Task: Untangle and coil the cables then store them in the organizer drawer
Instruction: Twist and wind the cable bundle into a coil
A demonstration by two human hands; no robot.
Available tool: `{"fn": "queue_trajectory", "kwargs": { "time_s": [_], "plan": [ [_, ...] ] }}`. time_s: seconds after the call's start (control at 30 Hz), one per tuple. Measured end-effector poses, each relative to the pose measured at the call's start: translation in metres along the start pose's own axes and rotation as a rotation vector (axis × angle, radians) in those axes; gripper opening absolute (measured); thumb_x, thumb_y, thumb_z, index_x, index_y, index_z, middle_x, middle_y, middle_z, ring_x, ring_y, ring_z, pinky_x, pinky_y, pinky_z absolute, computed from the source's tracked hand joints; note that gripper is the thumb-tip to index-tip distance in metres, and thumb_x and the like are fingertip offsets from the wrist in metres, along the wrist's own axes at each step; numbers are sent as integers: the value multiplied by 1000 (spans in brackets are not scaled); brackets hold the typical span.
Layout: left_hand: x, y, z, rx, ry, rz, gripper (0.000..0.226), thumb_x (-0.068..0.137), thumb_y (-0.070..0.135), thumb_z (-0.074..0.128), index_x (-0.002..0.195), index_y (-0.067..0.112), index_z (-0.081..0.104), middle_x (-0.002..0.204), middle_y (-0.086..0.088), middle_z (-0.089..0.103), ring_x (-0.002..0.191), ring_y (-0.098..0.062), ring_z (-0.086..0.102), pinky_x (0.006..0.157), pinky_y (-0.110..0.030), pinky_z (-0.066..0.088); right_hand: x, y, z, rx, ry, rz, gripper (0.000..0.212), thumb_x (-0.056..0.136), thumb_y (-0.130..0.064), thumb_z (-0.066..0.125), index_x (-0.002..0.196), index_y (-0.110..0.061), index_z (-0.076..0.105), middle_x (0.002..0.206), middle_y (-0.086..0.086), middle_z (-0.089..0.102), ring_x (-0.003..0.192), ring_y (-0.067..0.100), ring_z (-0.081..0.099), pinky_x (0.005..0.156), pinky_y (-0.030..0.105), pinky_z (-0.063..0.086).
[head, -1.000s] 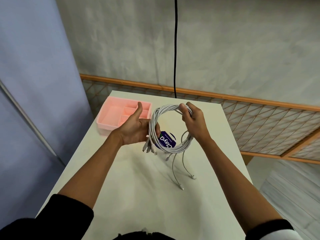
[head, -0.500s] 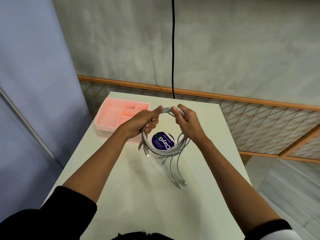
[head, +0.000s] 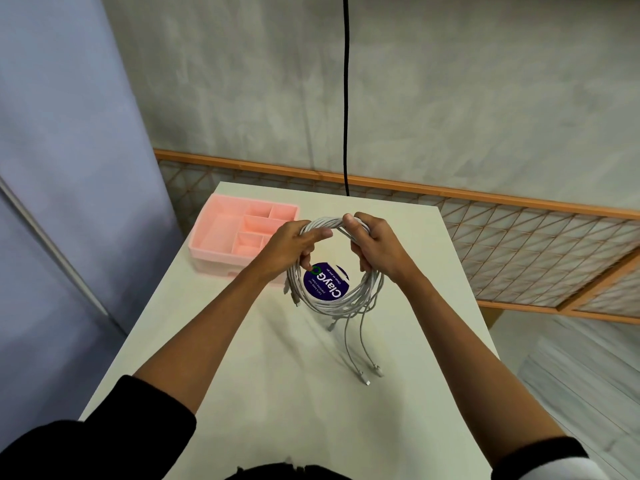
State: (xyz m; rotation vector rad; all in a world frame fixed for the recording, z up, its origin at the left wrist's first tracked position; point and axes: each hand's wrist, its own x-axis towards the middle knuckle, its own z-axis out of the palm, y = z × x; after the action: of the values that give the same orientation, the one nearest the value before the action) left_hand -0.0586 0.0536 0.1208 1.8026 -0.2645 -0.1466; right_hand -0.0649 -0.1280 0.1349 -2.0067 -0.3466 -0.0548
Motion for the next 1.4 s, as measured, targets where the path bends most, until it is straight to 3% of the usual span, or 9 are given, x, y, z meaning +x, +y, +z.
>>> {"fn": "queue_trajectory", "kwargs": {
  "time_s": [0.13, 0.33, 0.47, 0.63, 0.73, 0.87, 1.0, 1.23, 1.4],
  "plan": [
    [-1, -2, 5, 52, 110, 49, 22, 89, 32, 63, 84, 11, 61, 54, -1, 50, 37, -14, 41, 39, -23, 36, 1, -1, 0, 43, -15, 13, 37, 99, -41, 40, 80, -12, 54, 54, 5, 49, 34, 16, 44, 37, 22, 41],
    [3, -5, 3, 245, 182, 97, 44, 86, 43, 63, 87, 0, 62, 65, -6, 55, 59, -16, 44, 54, -24, 33, 2, -1, -4, 51, -118, 48, 50, 99, -44, 36, 88, 0, 54, 53, 9, 54, 40, 22, 55, 46, 25, 48],
    [1, -7, 1, 349, 206, 173, 39, 85, 53, 59, 87, 13, 58, 68, 5, 58, 62, -13, 52, 58, -28, 40, 4, 4, -6, 65, -179, 83, 56, 100, -45, 33, 94, 7, 54, 61, 17, 61, 50, 27, 63, 52, 27, 52],
    [0, -5, -8, 367, 71, 243, 24, 91, 42, 58, 98, 21, 66, 83, -2, 67, 74, -21, 60, 69, -39, 47, 7, 16, -11, -174, -139, -23, 35, 101, -33, 39, 94, -4, 58, 88, 10, 55, 79, 18, 61, 64, 23, 54],
    [0, -4, -13, 366, -55, 199, 24, 90, 38, 60, 100, 18, 69, 87, -1, 69, 81, -21, 61, 70, -32, 45, 5, 24, -13, -383, -67, -126, 26, 96, -38, 48, 89, -14, 51, 74, 8, 57, 62, 15, 47, 57, 24, 37],
    [-1, -3, -16, 295, -88, 168, 20, 89, 34, 63, 99, 18, 70, 84, 5, 68, 74, -6, 59, 68, -20, 43, 3, 20, -12, -402, -56, -111, 30, 96, -40, 46, 94, -12, 56, 60, -3, 56, 53, 11, 45, 52, 23, 33],
    [-1, 1, -16, 221, -74, 153, 26, 89, 35, 63, 96, 12, 73, 80, 7, 68, 69, 1, 56, 63, -10, 39, 3, 19, -19, -338, -146, -59, 27, 92, -38, 57, 92, -11, 58, 72, -11, 54, 61, 4, 47, 56, 12, 36],
    [1, 0, -25, 261, -70, 74, 29, 90, 38, 61, 90, 12, 74, 68, 12, 63, 58, 6, 51, 62, -22, 35, -6, 28, -27, -108, -391, 97, 23, 96, -29, 53, 89, -7, 55, 72, 6, 63, 64, 10, 55, 65, 22, 46],
    [1, -4, -33, 368, -167, 99, 30, 87, 42, 62, 96, 16, 73, 89, -3, 72, 88, -21, 64, 84, -39, 48, -3, 24, -34, -163, -293, -35, 19, 92, -29, 60, 91, -11, 63, 62, -9, 50, 56, 5, 39, 55, 17, 33]
  ]
}}
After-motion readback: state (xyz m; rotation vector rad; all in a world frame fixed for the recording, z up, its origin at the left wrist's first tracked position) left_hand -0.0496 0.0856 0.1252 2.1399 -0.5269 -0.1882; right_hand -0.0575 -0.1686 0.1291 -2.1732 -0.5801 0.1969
